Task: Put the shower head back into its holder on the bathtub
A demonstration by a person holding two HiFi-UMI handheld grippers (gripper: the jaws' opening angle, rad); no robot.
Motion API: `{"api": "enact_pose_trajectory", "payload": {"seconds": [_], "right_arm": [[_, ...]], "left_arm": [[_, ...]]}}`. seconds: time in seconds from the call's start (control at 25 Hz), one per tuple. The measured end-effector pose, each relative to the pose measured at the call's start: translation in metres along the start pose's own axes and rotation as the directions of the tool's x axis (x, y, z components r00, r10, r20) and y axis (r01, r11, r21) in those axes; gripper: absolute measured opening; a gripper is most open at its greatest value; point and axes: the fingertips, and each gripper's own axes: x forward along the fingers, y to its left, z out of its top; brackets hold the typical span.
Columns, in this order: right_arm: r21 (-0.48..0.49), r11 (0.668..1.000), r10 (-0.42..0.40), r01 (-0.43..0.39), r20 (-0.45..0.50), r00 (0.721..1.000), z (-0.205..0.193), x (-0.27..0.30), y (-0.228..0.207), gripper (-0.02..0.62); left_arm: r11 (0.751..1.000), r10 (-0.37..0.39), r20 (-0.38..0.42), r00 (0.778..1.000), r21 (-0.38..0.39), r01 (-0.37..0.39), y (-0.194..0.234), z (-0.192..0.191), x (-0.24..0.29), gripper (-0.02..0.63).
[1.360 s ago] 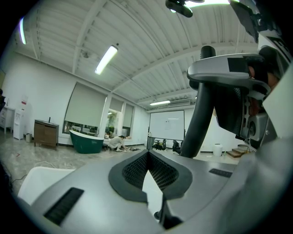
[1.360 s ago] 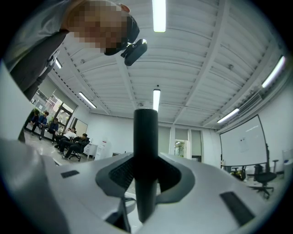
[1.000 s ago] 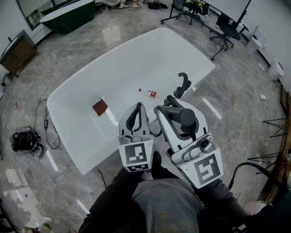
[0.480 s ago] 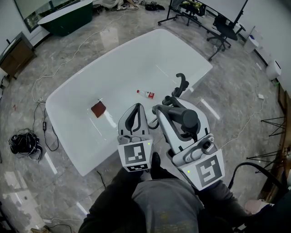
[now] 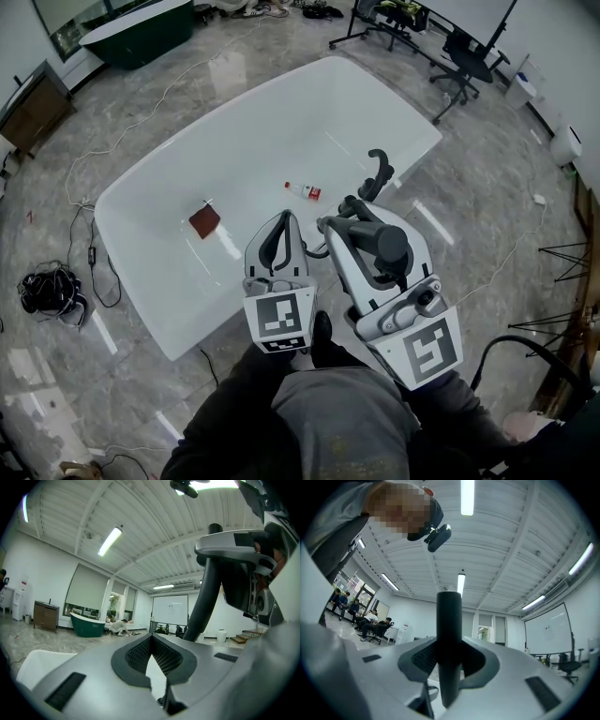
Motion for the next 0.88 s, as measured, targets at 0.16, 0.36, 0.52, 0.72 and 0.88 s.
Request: {"api": "enact_pose_trajectory", "payload": {"seconds": [0.16,0.36,0.52,0.72,0.88], "right_arm": [[0.0,1.0,0.01,-0.01,0.024,1.0,0.004,0.0,0.001,0.124],[-0.013,1.0,0.009,-0.009,0.025,1.0,0.006,0.001,0.003,0.124],[0.004,1.0,0.025,-0.025,0.02,0.999,0.005,0.003,0.005,0.124],[0.041,0.999,0.028,-0.028,-0.01,1.0,-0.015,0.004,-0.001,0.124],[0.07,0.998,0.007,-0.004,-0.04,0.999,-0.038,0.003,-0.007,0.124]], "left_arm": [[1.0,0.002,-0.001,1.0,-0.001,-0.002,0.0,-0.004,0.0,0.002],[1.0,0.009,0.015,1.0,-0.007,-0.009,0.004,-0.005,-0.003,0.003],[1.0,0.02,0.018,1.0,-0.013,-0.02,0.007,-0.002,-0.003,0.002],[0.999,0.037,-0.017,0.999,-0.018,-0.038,0.011,-0.011,0.005,0.003],[0.999,0.041,-0.048,0.998,-0.007,-0.041,0.017,-0.025,0.01,0.002]]}}
